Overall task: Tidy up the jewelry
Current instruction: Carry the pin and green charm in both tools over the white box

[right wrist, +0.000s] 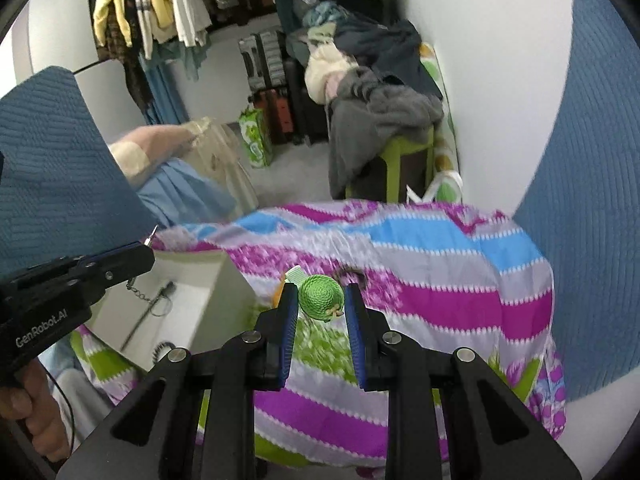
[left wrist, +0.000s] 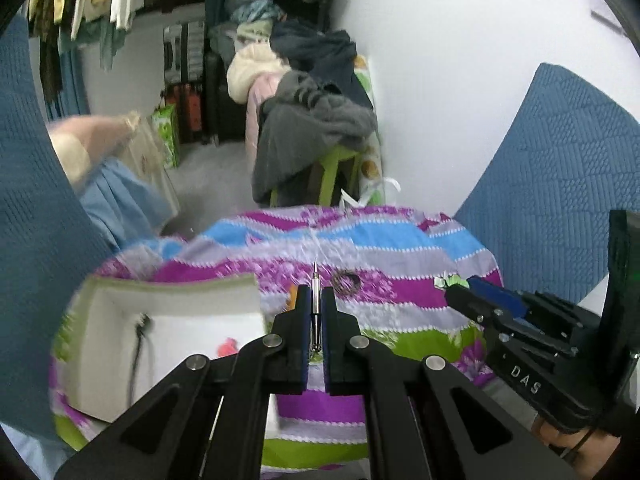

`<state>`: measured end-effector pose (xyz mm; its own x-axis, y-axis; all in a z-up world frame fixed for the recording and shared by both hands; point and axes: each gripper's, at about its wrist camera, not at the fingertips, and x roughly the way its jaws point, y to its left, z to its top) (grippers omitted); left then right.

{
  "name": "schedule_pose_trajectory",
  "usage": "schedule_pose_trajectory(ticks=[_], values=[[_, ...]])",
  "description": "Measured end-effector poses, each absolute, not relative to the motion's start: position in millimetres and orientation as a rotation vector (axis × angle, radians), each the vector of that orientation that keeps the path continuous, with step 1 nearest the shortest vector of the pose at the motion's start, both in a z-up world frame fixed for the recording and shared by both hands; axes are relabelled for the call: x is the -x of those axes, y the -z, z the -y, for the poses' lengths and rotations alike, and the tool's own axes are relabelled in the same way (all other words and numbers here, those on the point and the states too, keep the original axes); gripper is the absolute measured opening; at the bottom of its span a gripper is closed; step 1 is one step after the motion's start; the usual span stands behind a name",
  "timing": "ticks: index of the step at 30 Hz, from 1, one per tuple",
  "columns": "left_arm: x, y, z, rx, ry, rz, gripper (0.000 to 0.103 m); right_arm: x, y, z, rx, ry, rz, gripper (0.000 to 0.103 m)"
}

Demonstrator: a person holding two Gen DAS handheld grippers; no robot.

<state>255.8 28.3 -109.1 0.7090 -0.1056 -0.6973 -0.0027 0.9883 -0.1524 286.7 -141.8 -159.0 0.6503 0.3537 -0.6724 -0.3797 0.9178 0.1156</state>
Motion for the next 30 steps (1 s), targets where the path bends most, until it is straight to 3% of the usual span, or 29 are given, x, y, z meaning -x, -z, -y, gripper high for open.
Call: schedule_pose_trajectory(ticks=[16, 30], values=[[-234, 46, -123, 0.125, -0.043, -0.706, 0.002, -276, 83, 76, 0.021, -0.434, -0.609, 0.021], [-228, 130, -183, 0.224, -0.055, -0.865, 0.003, -274, 160, 11, 0.074, -0.479, -0.799, 0.021]])
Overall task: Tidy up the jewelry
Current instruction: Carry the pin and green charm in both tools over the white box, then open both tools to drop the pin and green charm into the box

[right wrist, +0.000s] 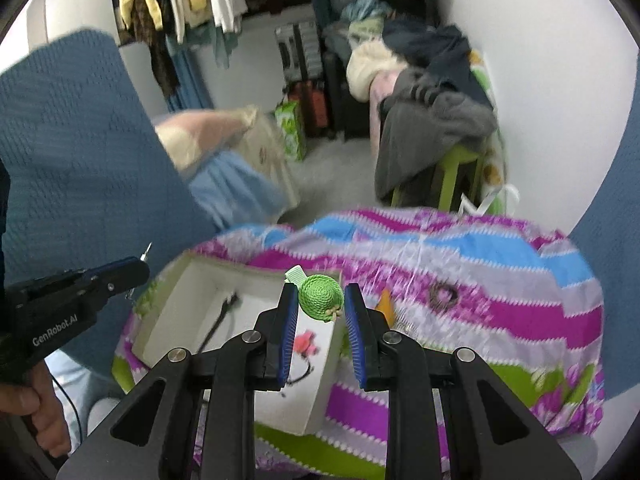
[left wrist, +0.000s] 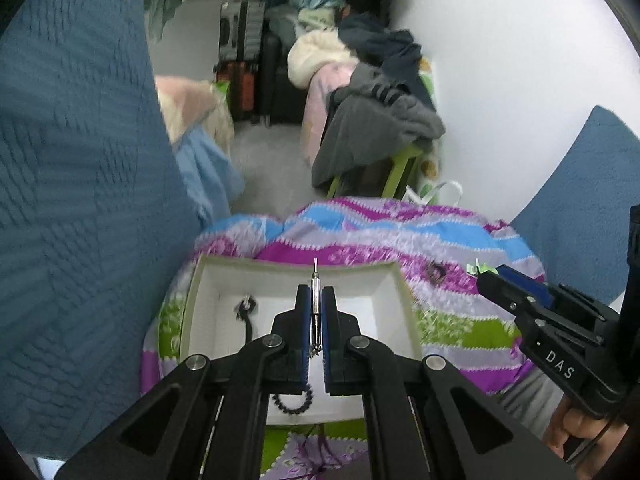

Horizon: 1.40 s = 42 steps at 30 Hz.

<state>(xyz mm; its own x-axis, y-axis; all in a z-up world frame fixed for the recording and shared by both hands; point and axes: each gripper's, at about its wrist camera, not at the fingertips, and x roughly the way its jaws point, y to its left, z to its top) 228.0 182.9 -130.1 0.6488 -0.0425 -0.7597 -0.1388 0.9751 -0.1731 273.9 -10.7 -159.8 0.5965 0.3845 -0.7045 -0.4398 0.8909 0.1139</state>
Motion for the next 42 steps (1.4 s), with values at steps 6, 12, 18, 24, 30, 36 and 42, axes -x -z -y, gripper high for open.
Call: schedule_pose_trajectory(ticks=[6, 12, 18, 24, 30, 36, 42], values=[[-225, 170, -194, 0.257, -0.052, -0.925, 0.003, -274, 198, 1, 0.105, -0.485, -0.890, 0.021], [-229, 203, -196, 0.263, -0.055, -0.991, 0.003, -274, 226, -8, 0.136, -0.494, -0.957, 0.021], [-233, 226, -196, 0.264, -0.061, -1.035, 0.003, -276, 243, -11, 0.147, -0.502, -1.003, 0.022], [-234, 228, -189, 0.260, -0.059, -1.029, 0.003, -277, 248, -10, 0.137, -0.514, -1.026, 0.029], [-236, 213, -179, 0.238, -0.063, -1.003, 0.006, -276, 229, -1, 0.090, -0.552, -0.981, 0.040], [-236, 197, -170, 0.267, -0.081, -0.982, 0.006, -276, 201, 18, 0.060, -0.568, -0.908, 0.041], [-241, 186, -147, 0.257, -0.075, -0.966, 0.011, -279, 179, 45, 0.043, -0.570, -0.823, 0.041]])
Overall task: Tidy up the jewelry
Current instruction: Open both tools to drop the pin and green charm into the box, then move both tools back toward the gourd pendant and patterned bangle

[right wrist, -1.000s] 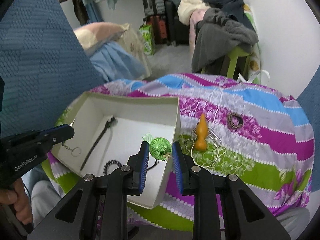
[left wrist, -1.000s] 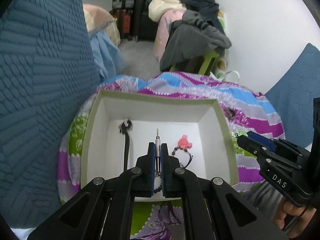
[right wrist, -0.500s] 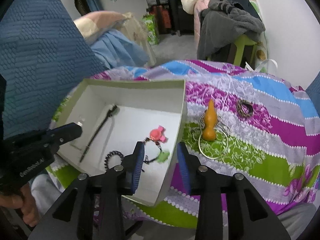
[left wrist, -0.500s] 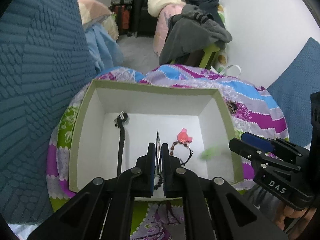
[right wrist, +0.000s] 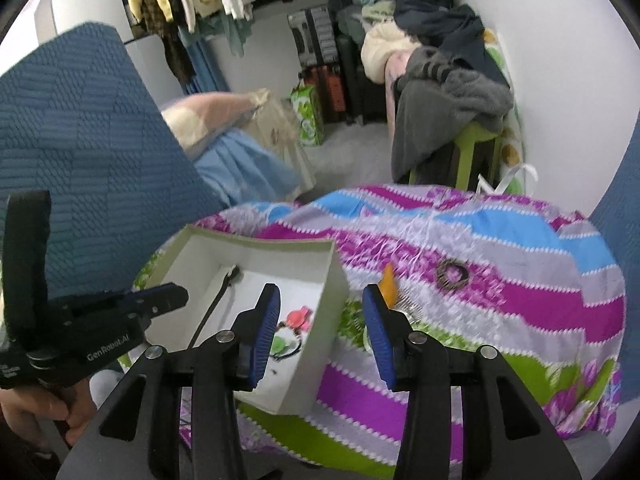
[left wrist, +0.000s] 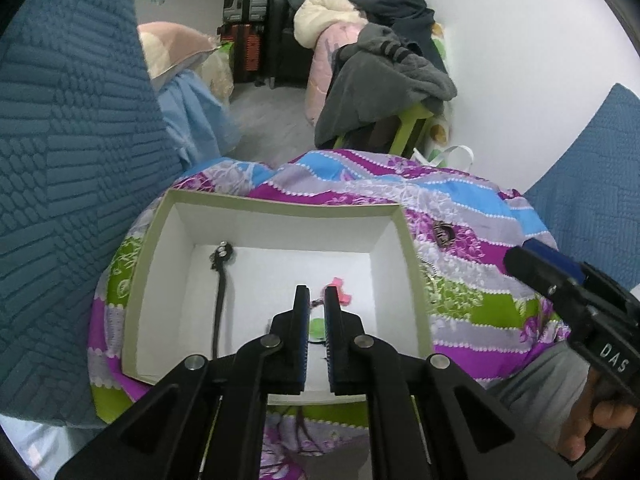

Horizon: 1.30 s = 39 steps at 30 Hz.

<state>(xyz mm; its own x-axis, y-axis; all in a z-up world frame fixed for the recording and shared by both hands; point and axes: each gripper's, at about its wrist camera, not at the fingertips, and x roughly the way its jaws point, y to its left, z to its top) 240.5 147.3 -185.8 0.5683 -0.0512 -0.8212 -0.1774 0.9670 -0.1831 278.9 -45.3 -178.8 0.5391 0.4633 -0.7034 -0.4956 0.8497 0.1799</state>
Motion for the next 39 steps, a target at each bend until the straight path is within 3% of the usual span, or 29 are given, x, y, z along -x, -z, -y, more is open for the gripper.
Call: schedule_pose_trajectory(ticks=[2, 4, 11, 21, 39], values=[[-243, 182, -137, 0.247, -0.072, -0.955, 0.035, -280, 173, 55, 0.043, -0.567, -0.797, 0.041], [-244, 178, -127, 0.243, -0.073, -0.933, 0.042, -283, 169, 67, 0.038, -0.564, -0.780, 0.041], [-258, 176, -81, 0.253, 0.000, -0.906, 0.041, -300, 174, 106, 0.044, -0.539, -0.746, 0.041], [-287, 205, -10, 0.289, 0.041, -0.913, 0.039, -348, 226, 155, 0.028, -0.536, -0.799, 0.040], [-334, 291, 35, 0.151, -0.150, -0.945, 0.038, -433, 314, 154, 0.084, -0.656, -0.904, 0.026]])
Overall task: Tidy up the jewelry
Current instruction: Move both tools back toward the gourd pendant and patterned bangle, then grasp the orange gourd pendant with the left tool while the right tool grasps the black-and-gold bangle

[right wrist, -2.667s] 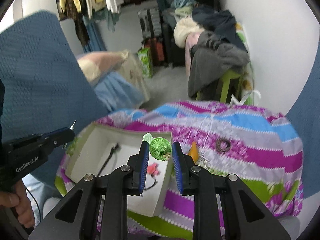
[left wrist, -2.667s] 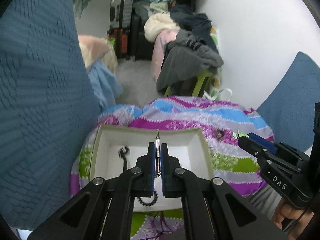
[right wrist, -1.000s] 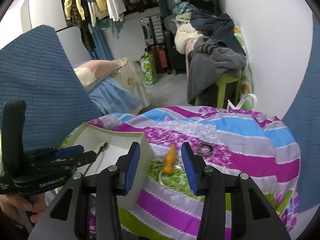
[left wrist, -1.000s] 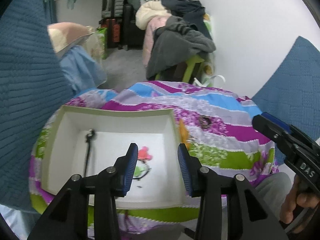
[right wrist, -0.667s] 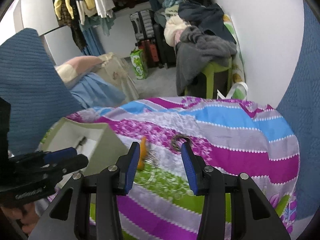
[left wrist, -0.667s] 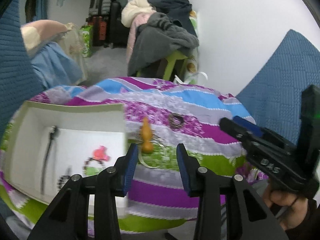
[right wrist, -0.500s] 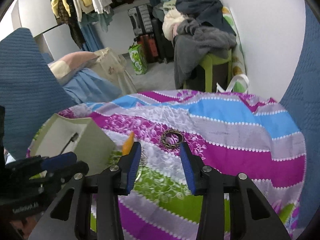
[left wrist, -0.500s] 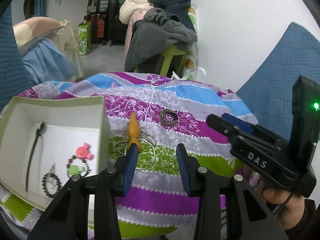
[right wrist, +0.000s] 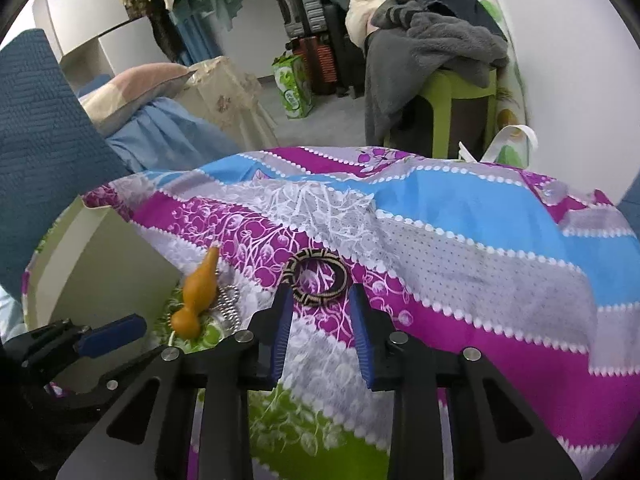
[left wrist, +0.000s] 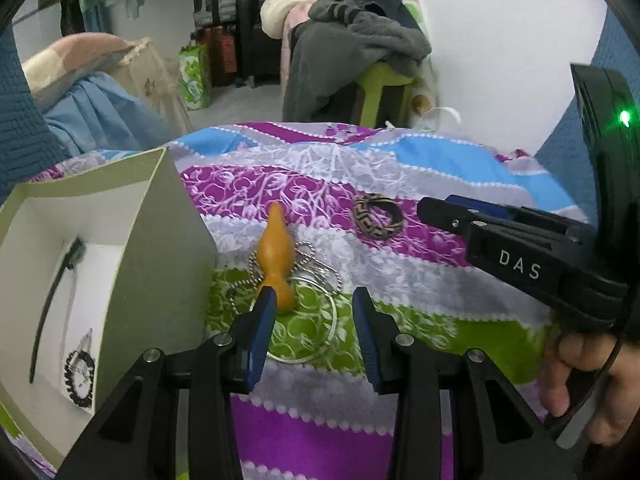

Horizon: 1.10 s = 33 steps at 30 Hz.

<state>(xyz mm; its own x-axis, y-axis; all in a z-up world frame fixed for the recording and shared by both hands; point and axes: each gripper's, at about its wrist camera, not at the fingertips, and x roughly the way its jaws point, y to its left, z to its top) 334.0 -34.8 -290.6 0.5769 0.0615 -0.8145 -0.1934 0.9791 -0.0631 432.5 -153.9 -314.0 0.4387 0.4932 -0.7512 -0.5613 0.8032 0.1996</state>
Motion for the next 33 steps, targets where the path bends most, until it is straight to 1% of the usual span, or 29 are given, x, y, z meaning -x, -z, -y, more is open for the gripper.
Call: schedule_pose_trajectory(ticks=[8, 14, 18, 19, 21, 22, 26, 33], values=[[-352, 307, 44, 0.036, -0.220, -0.908, 0.038, -454, 335, 148, 0.080, -0.663, -0.938, 0.024], [-361, 322, 37, 0.023, -0.282, -0.915, 0.038, -463, 346, 141, 0.093, -0.664, -0.959, 0.020], [-367, 334, 28, 0.044, -0.294, -0.953, 0.038, -467, 354, 135, 0.107, -0.662, -0.975, 0.018], [-368, 336, 27, 0.047, -0.293, -0.957, 0.037, -468, 356, 133, 0.114, -0.658, -0.979, 0.017], [-370, 339, 25, 0.054, -0.288, -0.966, 0.029, -468, 358, 132, 0.119, -0.652, -0.977, 0.012], [-370, 339, 24, 0.059, -0.286, -0.967, 0.026, -468, 358, 132, 0.126, -0.647, -0.976, 0.010], [-371, 334, 22, 0.073, -0.267, -0.959, 0.026, -467, 355, 133, 0.132, -0.623, -0.975, 0.007], [-364, 309, 22, 0.122, -0.215, -0.938, 0.025, -456, 334, 134, 0.142, -0.572, -0.947, 0.006]])
